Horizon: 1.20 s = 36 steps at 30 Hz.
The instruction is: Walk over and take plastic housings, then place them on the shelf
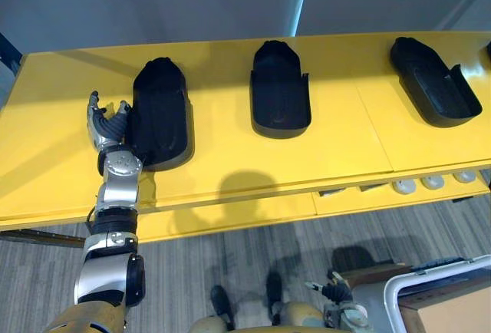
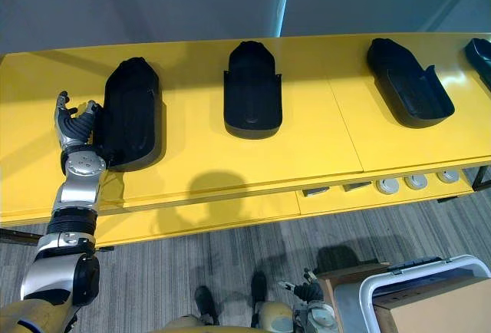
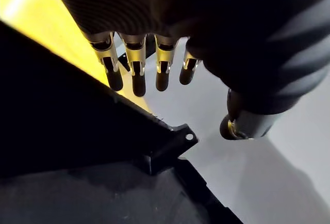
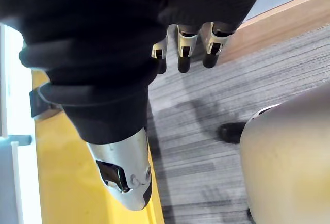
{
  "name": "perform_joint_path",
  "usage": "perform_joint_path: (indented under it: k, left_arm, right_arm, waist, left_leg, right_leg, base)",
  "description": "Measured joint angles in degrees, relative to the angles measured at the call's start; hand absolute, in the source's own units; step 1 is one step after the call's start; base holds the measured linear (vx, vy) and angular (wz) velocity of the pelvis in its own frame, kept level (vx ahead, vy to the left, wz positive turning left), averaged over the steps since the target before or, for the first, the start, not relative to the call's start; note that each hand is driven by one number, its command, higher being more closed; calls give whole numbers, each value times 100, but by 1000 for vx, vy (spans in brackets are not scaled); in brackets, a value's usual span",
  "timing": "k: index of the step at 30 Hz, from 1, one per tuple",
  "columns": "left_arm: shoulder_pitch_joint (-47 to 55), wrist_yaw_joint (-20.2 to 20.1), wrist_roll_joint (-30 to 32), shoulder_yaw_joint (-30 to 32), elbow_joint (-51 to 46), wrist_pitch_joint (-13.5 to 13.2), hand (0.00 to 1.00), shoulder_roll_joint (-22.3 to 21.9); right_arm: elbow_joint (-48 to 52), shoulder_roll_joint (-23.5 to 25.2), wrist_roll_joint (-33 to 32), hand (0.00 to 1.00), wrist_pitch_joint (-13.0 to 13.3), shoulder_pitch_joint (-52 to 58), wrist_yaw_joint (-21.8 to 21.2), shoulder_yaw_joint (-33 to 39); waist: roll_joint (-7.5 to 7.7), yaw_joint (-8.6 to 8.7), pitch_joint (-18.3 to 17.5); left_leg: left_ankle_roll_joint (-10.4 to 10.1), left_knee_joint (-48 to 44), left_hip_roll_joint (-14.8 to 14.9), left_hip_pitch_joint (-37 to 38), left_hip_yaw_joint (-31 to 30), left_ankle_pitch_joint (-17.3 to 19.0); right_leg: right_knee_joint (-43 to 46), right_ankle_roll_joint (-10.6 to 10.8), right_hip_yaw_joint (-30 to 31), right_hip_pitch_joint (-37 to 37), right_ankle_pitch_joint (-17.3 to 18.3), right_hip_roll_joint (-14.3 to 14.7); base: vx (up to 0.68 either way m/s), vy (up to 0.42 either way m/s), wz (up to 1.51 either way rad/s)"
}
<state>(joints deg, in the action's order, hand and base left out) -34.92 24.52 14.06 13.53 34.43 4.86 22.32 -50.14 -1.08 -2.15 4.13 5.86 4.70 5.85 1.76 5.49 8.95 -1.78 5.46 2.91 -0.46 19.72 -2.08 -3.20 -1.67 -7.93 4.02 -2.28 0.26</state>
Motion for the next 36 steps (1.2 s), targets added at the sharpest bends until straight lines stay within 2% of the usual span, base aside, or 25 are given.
perform_joint_path:
  k: [5,11,14,17,18,19,21,23,26,30,36]
  left_arm:
    - [83,188,1,3,-308,34,0,-195]
    - [808,445,15,-101,-2379,7,0,-712]
    - [1458,463,199,-482,-3727,-294,0,-1067]
    - [2054,451,395,-757,-4472,-447,0,-1357]
    - [2427,431,518,-921,-4775,-572,0,-1494]
    - [2576,423,555,-989,-4894,-616,100,-1549]
    - [3302,308,706,-1324,-5256,-819,100,-1777]
    - [3837,163,710,-1479,-5342,-948,100,-1873]
    - [4548,-108,706,-1786,-5325,-1031,100,-1943]
    - [4880,-343,706,-1844,-5095,-1054,100,-2093]
    - [4837,-464,713,-1835,-4471,-1013,100,-2080]
  right_arm:
    - [45,-1,2,0,3,1,0,-3]
    - [101,-4,-2,0,5,24,-1,-7]
    - [83,-17,-6,0,23,25,-2,-4]
    - [-2,-15,-27,0,74,17,-5,-1]
    - [-19,-15,-59,0,89,20,-6,-1]
    - [-21,-14,-60,0,92,21,-8,0]
    - [-24,-44,-62,0,100,62,-15,5]
    - [-24,-51,-62,0,100,75,-66,4]
    - [-21,-51,-61,0,97,105,-105,-8]
    - [0,-54,-59,0,92,123,-105,-13]
    - [165,-33,-53,0,24,332,-96,-51]
  waist:
    - [1,-3,41]
    - [-34,-5,62]
    - [-59,-17,77]
    - [-79,-52,87]
    - [-93,-60,83]
    - [-100,-71,86]
    - [-134,-181,92]
    - [-144,-219,92]
    - [-146,-334,91]
    - [-175,-351,61]
    - [-186,-462,-257]
  left_leg:
    - [3,0,-3,48,-16,-2]
    - [8,0,1,46,-85,-6]
    - [7,0,7,51,-146,-5]
    - [6,0,17,113,-170,-1]
    - [7,0,24,139,-189,3]
    - [7,0,25,140,-197,3]
    - [7,2,69,139,-200,5]
    - [-7,4,75,148,-214,16]
    - [-11,8,95,187,-210,36]
    - [-12,21,100,210,-193,52]
    - [-14,2,92,259,-124,28]
  right_leg:
    - [1,15,-3,-48,-13,-6]
    - [3,15,21,-69,-13,-11]
    - [3,15,73,-101,-13,-23]
    - [3,15,189,-173,-12,-37]
    - [3,15,195,-206,-12,-36]
    - [3,16,199,-210,-12,-36]
    - [3,20,234,-212,-9,-34]
    - [9,56,255,-225,15,-34]
    - [38,113,274,-252,54,-22]
    - [116,212,301,-266,131,-28]
    - [123,232,320,-270,139,-36]
  base:
    - [-42,-3,1]
    - [2,-4,4]
    - [2,4,10]
    - [-8,13,6]
    - [-21,5,7]
    - [-35,-5,5]
    - [-44,-17,2]
    - [-39,-26,3]
    - [-12,-7,1]
    - [-3,0,-1]
    - [42,-2,-3]
